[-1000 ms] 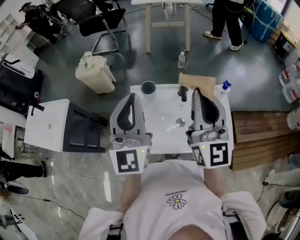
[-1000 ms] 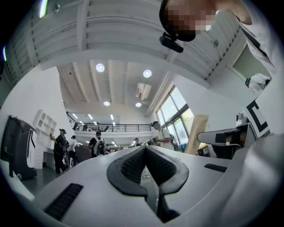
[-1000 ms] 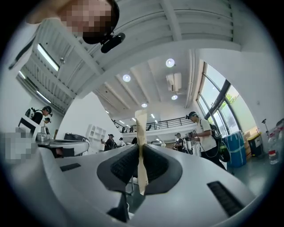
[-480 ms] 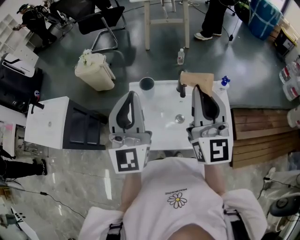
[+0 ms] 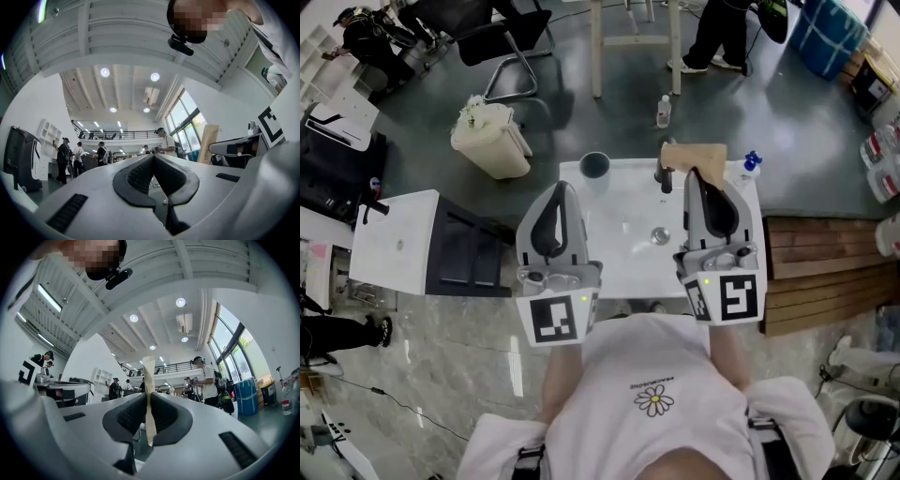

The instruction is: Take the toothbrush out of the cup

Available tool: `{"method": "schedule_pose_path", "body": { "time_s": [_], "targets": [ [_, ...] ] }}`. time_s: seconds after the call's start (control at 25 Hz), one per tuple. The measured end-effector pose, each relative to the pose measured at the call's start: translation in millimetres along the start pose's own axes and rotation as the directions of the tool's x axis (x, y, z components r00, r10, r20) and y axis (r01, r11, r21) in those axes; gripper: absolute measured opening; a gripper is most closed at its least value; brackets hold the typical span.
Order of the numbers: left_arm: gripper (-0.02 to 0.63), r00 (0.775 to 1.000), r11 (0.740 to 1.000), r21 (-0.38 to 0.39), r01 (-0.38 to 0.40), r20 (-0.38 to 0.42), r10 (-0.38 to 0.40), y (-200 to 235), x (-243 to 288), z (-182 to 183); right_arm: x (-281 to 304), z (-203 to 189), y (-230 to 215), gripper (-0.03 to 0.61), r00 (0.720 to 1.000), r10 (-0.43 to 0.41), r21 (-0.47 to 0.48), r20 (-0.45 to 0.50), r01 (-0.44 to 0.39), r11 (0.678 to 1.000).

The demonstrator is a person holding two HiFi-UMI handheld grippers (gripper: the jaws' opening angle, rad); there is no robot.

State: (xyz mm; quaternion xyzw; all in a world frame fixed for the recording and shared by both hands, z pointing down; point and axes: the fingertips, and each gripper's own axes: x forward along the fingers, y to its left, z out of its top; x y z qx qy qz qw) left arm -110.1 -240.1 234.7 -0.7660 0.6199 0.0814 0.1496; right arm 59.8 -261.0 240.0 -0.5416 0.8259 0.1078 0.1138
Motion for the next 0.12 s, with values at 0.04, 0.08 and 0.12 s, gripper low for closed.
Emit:
{"method": "schedule_pose_path", "body": {
  "time_s": [0.04,0.08,0.12],
  "targets": [
    [0.015,1.000,1.000,-0.001,-0.001,-0.001,0.001,0.4,-0.3,-0.6,-0.3,-0.7,-0.1,0.029,1.000,0.000,0.002,-0.001,0.000,1.000],
    [0.015,1.000,1.000,-0.001,-0.002,-0.002,0.002,0.9,-0.8,-1.0,-0.7,-1.4,-0.2,0.029,1.000,-0.001,0.005,-0.002,0.001,1.000],
    [0.015,1.000,1.000,-0.002,-0.003,-0.003,0.003,1.4,-1.3,-1.4,-1.1,-2.1,-0.3,0.029,1.000,-0.002,0.008,-0.004,0.002,1.000]
  ]
}}
